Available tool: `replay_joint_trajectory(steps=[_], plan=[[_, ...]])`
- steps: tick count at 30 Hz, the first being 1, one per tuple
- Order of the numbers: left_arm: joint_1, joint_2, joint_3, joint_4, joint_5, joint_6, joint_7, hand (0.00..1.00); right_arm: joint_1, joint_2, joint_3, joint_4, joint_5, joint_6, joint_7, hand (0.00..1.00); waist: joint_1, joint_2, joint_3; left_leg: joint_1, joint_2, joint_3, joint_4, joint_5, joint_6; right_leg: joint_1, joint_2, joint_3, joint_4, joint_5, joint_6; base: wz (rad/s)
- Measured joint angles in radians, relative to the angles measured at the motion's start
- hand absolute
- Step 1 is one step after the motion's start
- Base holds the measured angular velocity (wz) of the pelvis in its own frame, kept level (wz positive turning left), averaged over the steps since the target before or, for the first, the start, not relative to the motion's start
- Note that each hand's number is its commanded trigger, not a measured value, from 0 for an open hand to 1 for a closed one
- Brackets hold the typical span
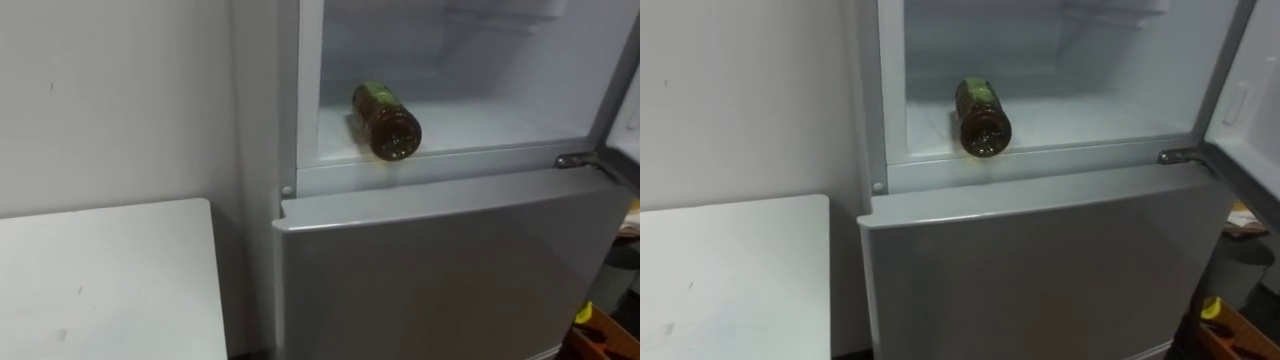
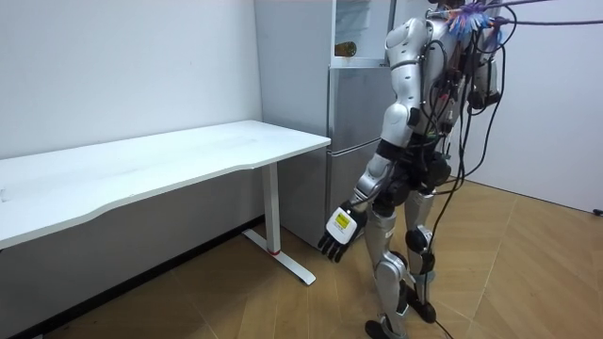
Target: Put the bottle in the upper fridge
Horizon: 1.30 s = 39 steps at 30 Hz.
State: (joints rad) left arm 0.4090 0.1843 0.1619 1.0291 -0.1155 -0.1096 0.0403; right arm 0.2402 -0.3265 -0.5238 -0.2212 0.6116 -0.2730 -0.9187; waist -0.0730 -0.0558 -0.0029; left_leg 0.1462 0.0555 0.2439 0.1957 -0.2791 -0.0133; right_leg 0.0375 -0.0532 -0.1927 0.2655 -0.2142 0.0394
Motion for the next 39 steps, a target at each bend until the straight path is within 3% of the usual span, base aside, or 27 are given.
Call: replay_joint_trajectory(steps=[5, 19, 25, 39], plan=[[-0.004, 0.0, -0.003, 0.015, -0.009, 0.0, -0.002, 0.0, -0.023, 0.0, 0.0, -0.006, -0.08, -0.001, -0.019, 0.0, -0.003, -0.011, 0.0011, -0.006, 0.001, 0.0, 0.007, 0.0, 0.0, -0.004, -0.002, -0.004, 0.007, 0.0, -0.001, 0.0], [-0.03, 0.0, 0.012, 0.057, 0.001, 0.011, -0.029, 0.0, -0.022, 0.0, 0.036, -0.074, -0.347, 0.029, -0.015, 0.0, 0.005, -0.007, 0.0016, -0.014, -0.001, 0.013, 0.01, 0.003, -0.004, -0.043, -0.009, -0.001, 0.048, -0.014, -0.01, -0.02], [-0.04, -0.001, 0.024, 0.092, 0.023, 0.017, -0.033, 0.0, -0.022, 0.0, 0.036, -0.074, -0.41, 0.047, 0.007, 0.0, 0.005, -0.009, 0.0026, -0.015, -0.001, 0.015, 0.01, 0.003, -0.004, -0.046, -0.009, -0.001, 0.044, -0.015, -0.011, 0.0], [-0.047, -0.001, 0.024, 0.093, 0.041, 0.019, -0.053, 0.0, -0.02, 0.001, 0.047, -0.074, -0.422, 0.047, 0.031, 0.0, 0.004, -0.014, 0.0043, -0.017, -0.002, 0.018, 0.01, 0.003, -0.004, -0.051, -0.01, 0.0, 0.045, -0.016, -0.011, 0.0]])
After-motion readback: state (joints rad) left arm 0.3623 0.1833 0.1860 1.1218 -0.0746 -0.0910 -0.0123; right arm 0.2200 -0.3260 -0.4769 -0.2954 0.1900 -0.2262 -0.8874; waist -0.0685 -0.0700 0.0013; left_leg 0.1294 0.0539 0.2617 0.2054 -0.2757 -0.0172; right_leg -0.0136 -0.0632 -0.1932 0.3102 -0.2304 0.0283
